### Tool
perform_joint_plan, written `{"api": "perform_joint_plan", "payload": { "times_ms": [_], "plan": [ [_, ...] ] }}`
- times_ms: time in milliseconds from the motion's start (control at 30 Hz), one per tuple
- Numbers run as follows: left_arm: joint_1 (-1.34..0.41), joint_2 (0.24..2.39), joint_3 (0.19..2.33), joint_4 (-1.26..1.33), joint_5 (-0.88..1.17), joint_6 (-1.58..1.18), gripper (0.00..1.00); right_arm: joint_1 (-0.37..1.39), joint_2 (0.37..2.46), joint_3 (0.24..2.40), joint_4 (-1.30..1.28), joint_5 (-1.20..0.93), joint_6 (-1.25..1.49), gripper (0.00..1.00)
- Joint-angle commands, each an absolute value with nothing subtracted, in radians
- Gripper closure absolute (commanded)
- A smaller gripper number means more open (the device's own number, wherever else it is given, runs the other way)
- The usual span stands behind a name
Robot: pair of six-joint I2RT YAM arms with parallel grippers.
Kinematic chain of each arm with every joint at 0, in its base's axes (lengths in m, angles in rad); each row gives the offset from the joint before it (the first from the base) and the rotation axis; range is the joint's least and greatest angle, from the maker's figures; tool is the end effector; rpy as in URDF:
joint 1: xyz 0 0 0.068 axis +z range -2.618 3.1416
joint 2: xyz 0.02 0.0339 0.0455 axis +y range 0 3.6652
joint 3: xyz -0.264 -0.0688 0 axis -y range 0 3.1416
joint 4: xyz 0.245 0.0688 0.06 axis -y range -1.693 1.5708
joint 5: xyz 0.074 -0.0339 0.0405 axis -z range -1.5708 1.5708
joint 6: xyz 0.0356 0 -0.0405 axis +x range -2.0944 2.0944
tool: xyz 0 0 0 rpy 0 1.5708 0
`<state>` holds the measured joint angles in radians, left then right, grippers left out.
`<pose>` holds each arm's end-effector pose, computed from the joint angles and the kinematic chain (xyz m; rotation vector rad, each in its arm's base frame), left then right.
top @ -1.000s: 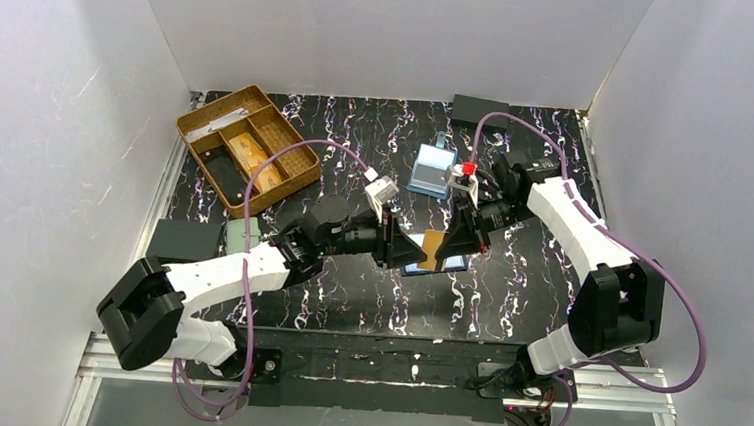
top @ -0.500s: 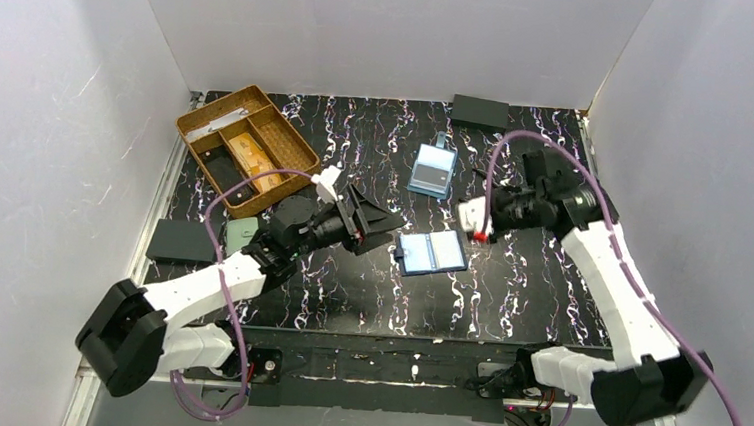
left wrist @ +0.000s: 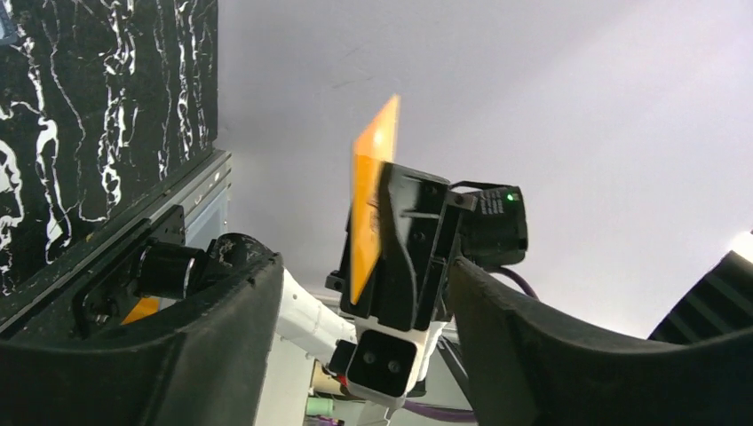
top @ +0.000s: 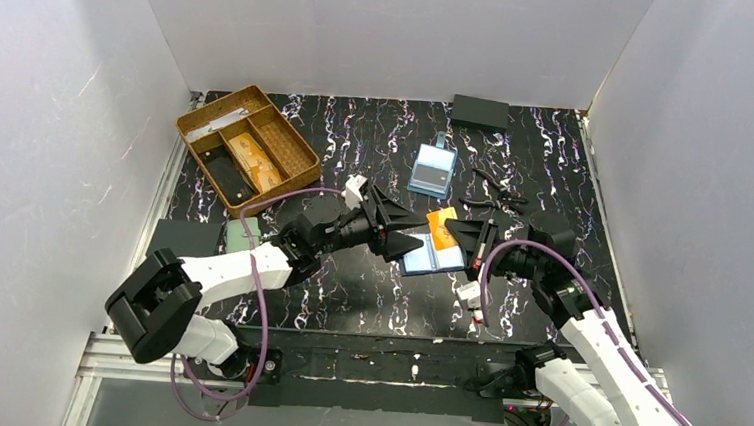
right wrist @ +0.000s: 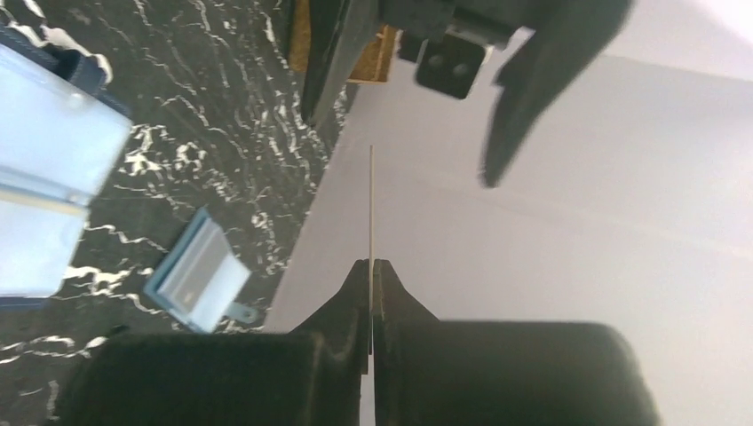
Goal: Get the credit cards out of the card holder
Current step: Place the credit card in the storage box.
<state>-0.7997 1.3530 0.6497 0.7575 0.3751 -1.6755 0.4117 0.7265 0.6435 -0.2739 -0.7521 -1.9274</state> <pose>0.1967 -0.2211 0.2644 -0.4811 1.9646 -2.1017 0.1419 0.0885 0.2934 -1.8256 0.2455 -0.3385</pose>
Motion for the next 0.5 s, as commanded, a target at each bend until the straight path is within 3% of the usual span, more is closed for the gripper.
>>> {"api": "perform_joint_plan", "payload": {
  "times_ms": [0, 267, 367, 467],
  "plan": [
    [-0.824, 1.385, 0.683, 0.787, 0.359, -1.722, 0.39, 0.439, 0.699, 0.614, -0.112, -0.774, -1.958, 0.99],
    [-0.843, 1.422, 0.711, 0.826, 0.357, -1.719, 0.61, 0.498, 0.691, 0.587, -0.074, -0.737, -1.903, 0.99],
    [-0.845, 1.437, 0.719, 0.849, 0.368, -1.717, 0.77, 0.518, 0.687, 0.579, -0.061, -0.719, -1.879, 0.99],
    [-0.845, 1.452, 0.713, 0.900, 0.376, -1.705, 1.00, 0.532, 0.683, 0.573, -0.054, -0.708, -1.850, 0.98]
  ]
}}
